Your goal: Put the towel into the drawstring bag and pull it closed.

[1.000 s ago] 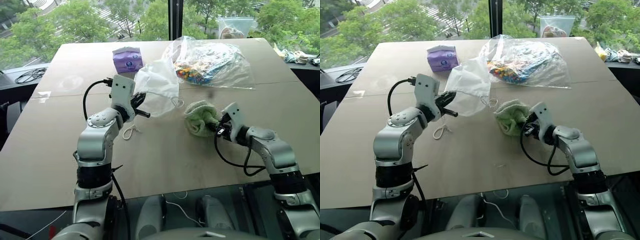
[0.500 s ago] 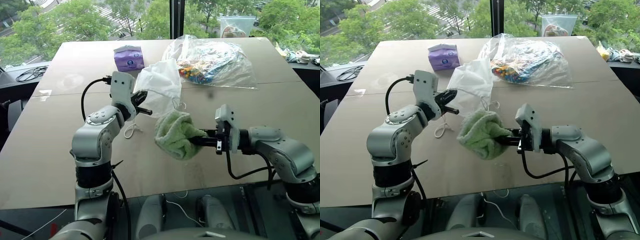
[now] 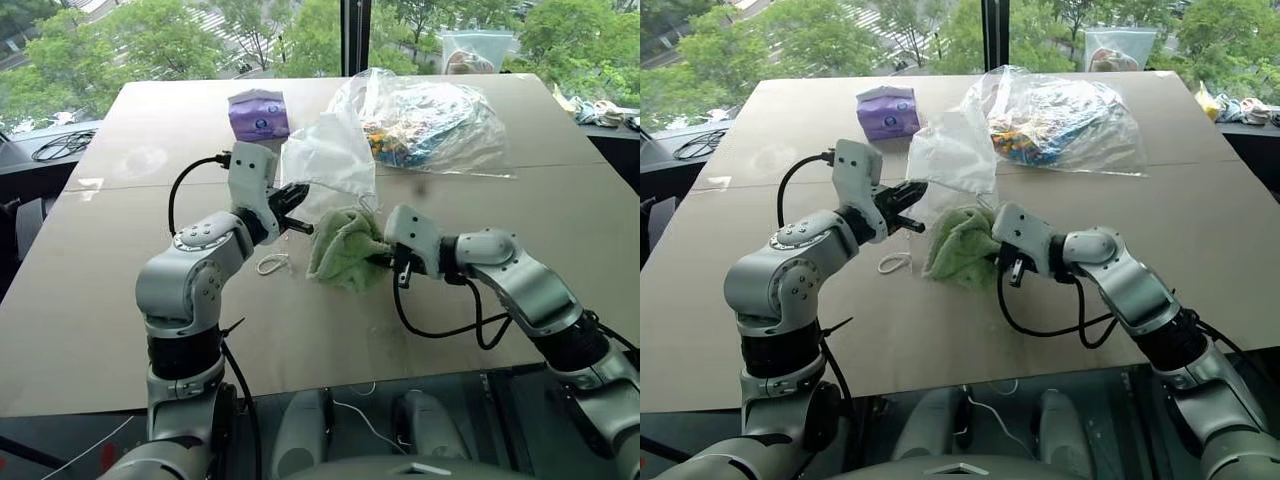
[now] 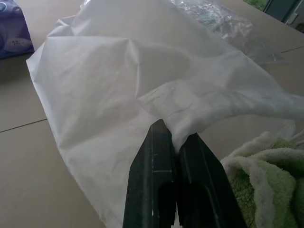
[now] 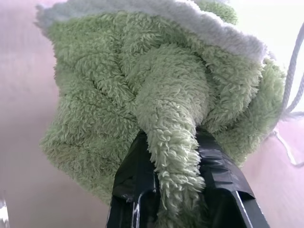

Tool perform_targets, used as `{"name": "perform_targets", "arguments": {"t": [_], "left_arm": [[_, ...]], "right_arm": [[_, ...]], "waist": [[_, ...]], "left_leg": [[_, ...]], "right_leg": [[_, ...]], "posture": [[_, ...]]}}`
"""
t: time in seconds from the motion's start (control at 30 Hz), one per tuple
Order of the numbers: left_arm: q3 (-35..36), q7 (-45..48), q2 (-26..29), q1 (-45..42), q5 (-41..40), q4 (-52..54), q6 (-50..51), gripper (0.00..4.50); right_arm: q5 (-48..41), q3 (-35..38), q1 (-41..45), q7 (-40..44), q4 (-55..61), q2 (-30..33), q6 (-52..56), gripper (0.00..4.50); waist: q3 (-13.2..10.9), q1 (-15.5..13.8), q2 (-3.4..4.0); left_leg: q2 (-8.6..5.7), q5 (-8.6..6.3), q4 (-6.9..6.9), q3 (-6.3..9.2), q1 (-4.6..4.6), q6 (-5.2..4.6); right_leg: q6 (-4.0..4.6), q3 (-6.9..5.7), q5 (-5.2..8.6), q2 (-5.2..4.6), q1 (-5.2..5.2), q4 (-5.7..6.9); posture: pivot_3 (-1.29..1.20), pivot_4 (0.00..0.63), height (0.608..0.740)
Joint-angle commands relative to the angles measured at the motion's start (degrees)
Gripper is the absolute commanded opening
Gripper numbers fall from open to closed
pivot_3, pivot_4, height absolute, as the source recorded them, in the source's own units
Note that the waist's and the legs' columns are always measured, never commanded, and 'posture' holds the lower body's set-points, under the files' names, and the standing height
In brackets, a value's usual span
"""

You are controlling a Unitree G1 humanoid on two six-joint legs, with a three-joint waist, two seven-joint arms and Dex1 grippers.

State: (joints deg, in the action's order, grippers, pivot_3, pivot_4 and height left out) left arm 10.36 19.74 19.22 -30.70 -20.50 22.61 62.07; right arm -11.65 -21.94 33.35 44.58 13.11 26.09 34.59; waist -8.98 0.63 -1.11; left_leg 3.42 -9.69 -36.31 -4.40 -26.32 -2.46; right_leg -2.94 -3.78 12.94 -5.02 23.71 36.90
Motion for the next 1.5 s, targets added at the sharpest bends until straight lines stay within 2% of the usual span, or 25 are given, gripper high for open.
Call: {"name": "perform_targets", "arguments": {"t": [0.03, 0.33, 0.53, 0.77, 1.1, 1.13, 1.23, 1.33, 1.5], "left_arm": [[-0.9, 0.0, 1.1, 0.8, -0.7, 3.2, -1.2, 0.00], [-2.5, 0.6, 2.2, 1.6, -1.6, 4.7, -0.9, 0.00], [-3.4, 1.4, 3.1, 2.0, -2.9, 5.3, -0.2, 0.00], [-4.0, 2.2, 4.6, 2.1, -4.8, 5.7, 1.1, 0.00], [-3.4, 3.1, 5.4, 0.6, -8.0, 5.7, 3.3, 0.00], [-3.5, 3.1, 5.6, 0.7, -7.9, 5.7, 3.1, 0.00], [-3.2, 2.7, 6.0, 0.5, -7.6, 4.9, 2.6, 0.00], [-3.3, 2.6, 6.3, 0.2, -7.5, 4.1, 1.9, 0.00], [-3.8, 2.6, 6.7, 0.3, -7.7, 4.0, 1.4, 0.00]], "right_arm": [[-2.4, 4.6, 1.6, -2.4, 2.0, -3.1, 1.2, 0.17], [-3.3, 10.9, 3.5, -16.5, -0.5, -14.3, 11.0, 0.17], [-2.4, 13.0, 3.6, -23.2, -1.2, -19.3, 14.3, 0.17], [-4.3, 18.2, 3.8, -28.0, -2.2, -22.6, 14.9, 0.17], [-4.9, 21.5, 3.5, -34.2, -4.5, -23.9, 15.7, 0.17], [-5.4, 21.8, 3.4, -34.3, -4.5, -24.0, 15.6, 0.17], [-9.2, 18.6, 1.8, -26.1, -0.9, -21.3, 13.6, 0.17], [-12.2, 14.4, -1.5, -17.1, 3.7, -15.9, 13.3, 0.17], [-7.7, 12.8, -3.2, -13.3, 0.3, -8.2, 6.5, 0.17]], "waist": [[0.0, 0.0, 0.00], [0.0, -0.1, 0.00], [0.0, 0.0, 0.01], [0.0, 0.1, 0.02], [0.0, 0.1, 0.03], [0.0, 0.1, 0.03], [0.0, 0.0, 0.04], [0.0, -0.1, 0.04], [-0.1, 0.4, 0.10]], "left_leg": [[0.00, 0.00, 0.00, 0.00, 0.00, 0.00], [0.00, 0.00, -0.02, 0.03, -0.02, 0.00], [0.00, 0.00, -0.01, 0.02, -0.02, 0.01], [0.00, 0.00, -0.01, 0.04, -0.04, 0.00], [0.00, 0.00, -0.01, 0.07, -0.04, 0.00], [0.00, 0.00, -0.01, 0.07, -0.04, 0.00], [0.00, 0.00, -0.01, 0.07, -0.04, 0.00], [-0.02, 0.00, -0.01, 0.09, -0.07, 0.00], [-0.03, 0.00, 0.00, 0.08, -0.08, 0.00]], "right_leg": [[0.00, -0.01, 0.00, 0.00, -0.01, 0.00], [0.01, -0.02, -0.01, -0.03, -0.01, 0.01], [0.01, -0.02, -0.01, -0.02, 0.00, 0.05], [0.01, -0.03, -0.01, -0.02, 0.01, 0.05], [0.01, -0.04, -0.01, -0.02, 0.01, 0.05], [0.01, -0.04, -0.01, -0.02, 0.01, 0.05], [0.01, -0.05, -0.01, -0.02, 0.01, 0.05], [0.01, -0.05, 0.00, -0.04, 0.00, 0.00], [0.09, -0.04, 0.04, -0.03, 0.04, -0.02]], "posture": [[0.00, 0.150, 0.740], [0.00, 0.150, 0.740], [0.00, 0.150, 0.740], [0.00, 0.150, 0.740], [0.00, 0.150, 0.740], [0.00, 0.150, 0.740], [0.00, 0.150, 0.740], [0.00, 0.150, 0.740], [0.00, 0.150, 0.740]]}}
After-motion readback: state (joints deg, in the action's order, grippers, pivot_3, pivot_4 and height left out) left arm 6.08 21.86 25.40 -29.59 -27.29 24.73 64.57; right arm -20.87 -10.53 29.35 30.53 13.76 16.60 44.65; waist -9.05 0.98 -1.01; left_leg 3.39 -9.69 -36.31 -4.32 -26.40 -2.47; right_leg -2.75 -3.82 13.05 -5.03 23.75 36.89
